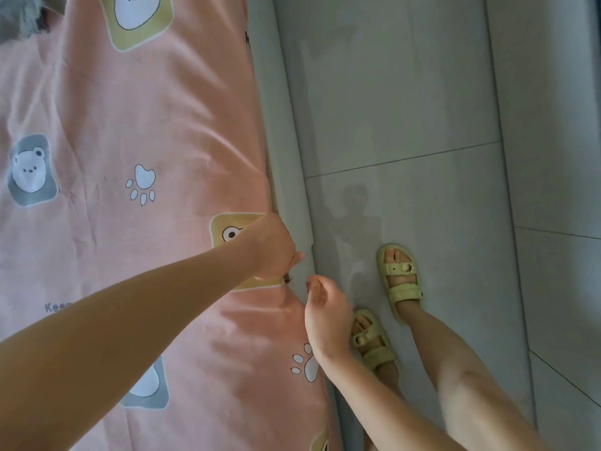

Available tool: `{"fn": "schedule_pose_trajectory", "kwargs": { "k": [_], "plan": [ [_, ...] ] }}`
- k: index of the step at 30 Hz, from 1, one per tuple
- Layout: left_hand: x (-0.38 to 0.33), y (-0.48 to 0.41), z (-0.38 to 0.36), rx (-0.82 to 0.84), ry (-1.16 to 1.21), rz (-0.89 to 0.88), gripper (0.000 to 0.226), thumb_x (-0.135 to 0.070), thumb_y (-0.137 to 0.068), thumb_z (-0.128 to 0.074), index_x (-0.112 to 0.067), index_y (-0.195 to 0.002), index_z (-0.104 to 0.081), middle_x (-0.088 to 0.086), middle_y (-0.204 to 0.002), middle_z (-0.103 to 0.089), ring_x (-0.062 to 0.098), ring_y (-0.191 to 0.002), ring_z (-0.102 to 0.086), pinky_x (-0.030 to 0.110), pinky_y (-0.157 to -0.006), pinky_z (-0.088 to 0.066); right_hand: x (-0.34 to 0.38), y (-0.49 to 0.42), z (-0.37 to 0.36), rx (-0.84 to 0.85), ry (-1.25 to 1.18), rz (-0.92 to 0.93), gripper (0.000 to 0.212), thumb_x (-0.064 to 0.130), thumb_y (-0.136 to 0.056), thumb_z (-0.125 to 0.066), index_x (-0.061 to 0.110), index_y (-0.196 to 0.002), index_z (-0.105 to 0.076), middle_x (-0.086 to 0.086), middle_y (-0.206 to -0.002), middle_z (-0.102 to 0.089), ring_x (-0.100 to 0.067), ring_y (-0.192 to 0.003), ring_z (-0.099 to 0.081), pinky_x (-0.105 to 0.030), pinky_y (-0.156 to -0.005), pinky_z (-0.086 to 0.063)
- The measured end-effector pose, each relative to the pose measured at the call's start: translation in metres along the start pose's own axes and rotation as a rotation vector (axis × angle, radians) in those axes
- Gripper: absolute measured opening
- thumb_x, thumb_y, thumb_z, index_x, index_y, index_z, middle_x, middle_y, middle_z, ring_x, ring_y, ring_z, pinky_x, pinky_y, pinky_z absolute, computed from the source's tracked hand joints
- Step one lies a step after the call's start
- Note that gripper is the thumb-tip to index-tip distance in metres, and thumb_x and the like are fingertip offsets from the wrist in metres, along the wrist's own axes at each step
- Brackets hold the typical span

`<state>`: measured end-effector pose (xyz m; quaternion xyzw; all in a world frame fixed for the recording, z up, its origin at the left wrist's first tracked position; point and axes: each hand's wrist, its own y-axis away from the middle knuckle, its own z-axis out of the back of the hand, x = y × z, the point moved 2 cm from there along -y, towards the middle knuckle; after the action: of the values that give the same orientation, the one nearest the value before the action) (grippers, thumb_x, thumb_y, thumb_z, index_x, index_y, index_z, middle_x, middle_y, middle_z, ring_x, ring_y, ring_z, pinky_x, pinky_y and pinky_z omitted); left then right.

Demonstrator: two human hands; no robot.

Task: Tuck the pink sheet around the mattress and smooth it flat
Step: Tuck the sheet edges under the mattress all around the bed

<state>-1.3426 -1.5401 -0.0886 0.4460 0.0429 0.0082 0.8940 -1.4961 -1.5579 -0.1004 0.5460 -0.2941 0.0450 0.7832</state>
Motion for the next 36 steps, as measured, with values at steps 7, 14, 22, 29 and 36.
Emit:
{"fn": "schedule_pose_trajectory", "kwargs": {
  "k": [7, 14, 22, 29, 36],
  "plan": [
    [0.001, 0.007, -0.002, 0.002, -0.004, 0.084, 0.064, -0.042, -0.101, -0.008, -0.012, -0.054, -0.040, 0.002, -0.055, -0.041, 0.025, -0.066, -0.044, 0.032, -0.072, -0.036, -0.022, 0.040, -0.031, 0.349, -0.368, 0.044, 0.026, 0.033, -0.102, -0.036, 0.039, -0.121, -0.053, 0.029, -0.120, -0.053, 0.018, -0.109, -0.047, -0.005, -0.094, -0.034],
    [0.000, 0.014, -0.001, -0.355, 0.102, 0.027, 0.074, -0.051, -0.092, -0.003, -0.014, -0.090, -0.068, 0.004, -0.089, -0.068, 0.029, -0.088, -0.057, 0.040, -0.088, -0.041, -0.046, 0.025, -0.038, 0.550, -0.504, -0.343, 0.064, 0.063, -0.093, -0.024, 0.023, -0.110, -0.070, 0.002, -0.089, -0.074, -0.014, -0.085, -0.069, -0.026, -0.082, -0.053],
    [-0.052, 0.044, -0.055, -0.567, -0.005, 0.029, 0.051, -0.036, -0.088, -0.027, -0.016, -0.072, -0.072, -0.002, -0.072, -0.068, 0.025, -0.081, -0.064, 0.038, -0.105, -0.021, -0.134, 0.062, -0.015, 0.457, -0.499, -0.661, 0.043, 0.045, -0.097, -0.043, 0.021, -0.086, -0.078, -0.001, -0.086, -0.075, -0.018, -0.072, -0.069, -0.030, -0.075, -0.054],
    [-0.097, 0.024, -0.057, -0.212, -0.042, 0.011, 0.068, -0.038, -0.097, -0.010, -0.011, -0.084, -0.070, 0.004, -0.082, -0.069, 0.028, -0.086, -0.058, 0.037, -0.102, -0.036, -0.156, 0.063, 0.002, 0.553, -0.422, -0.506, 0.028, 0.012, -0.095, -0.048, 0.009, -0.087, -0.075, -0.009, -0.084, -0.070, -0.022, -0.072, -0.063, -0.030, -0.069, -0.051],
    [-0.082, 0.031, -0.060, -0.542, 0.123, 0.141, 0.064, -0.040, -0.091, -0.014, -0.004, -0.065, -0.060, 0.010, -0.064, -0.060, 0.031, -0.068, -0.057, 0.039, -0.066, -0.051, -0.160, 0.064, 0.003, 0.218, -0.304, -0.340, 0.034, 0.009, -0.088, -0.059, 0.014, -0.055, -0.060, 0.001, -0.051, -0.056, -0.016, -0.049, -0.047, -0.025, -0.051, -0.039]
  ]
}}
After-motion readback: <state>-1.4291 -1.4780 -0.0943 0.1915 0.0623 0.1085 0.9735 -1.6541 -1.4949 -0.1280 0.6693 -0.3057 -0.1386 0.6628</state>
